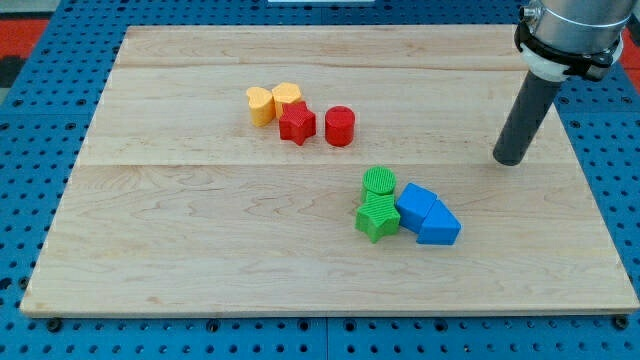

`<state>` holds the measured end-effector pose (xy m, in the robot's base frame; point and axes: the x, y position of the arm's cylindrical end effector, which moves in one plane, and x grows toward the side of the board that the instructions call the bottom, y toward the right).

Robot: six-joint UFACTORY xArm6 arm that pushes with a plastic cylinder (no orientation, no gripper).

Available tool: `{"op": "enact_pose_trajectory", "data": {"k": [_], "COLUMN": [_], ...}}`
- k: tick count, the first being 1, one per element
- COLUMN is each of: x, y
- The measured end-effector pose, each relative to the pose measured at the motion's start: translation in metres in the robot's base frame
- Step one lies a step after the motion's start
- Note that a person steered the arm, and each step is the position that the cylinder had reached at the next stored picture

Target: Move the blue cube to the right of the green circle

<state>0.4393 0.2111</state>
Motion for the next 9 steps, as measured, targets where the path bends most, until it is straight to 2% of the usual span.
{"op": "enact_pose_trajectory", "data": {"k": [3,5,7,8,9], "x": [0.012,0.123,0.125,0.108,0.083], "y": [-0.003,-0.020,-0.107,-0.143,-0.112]}}
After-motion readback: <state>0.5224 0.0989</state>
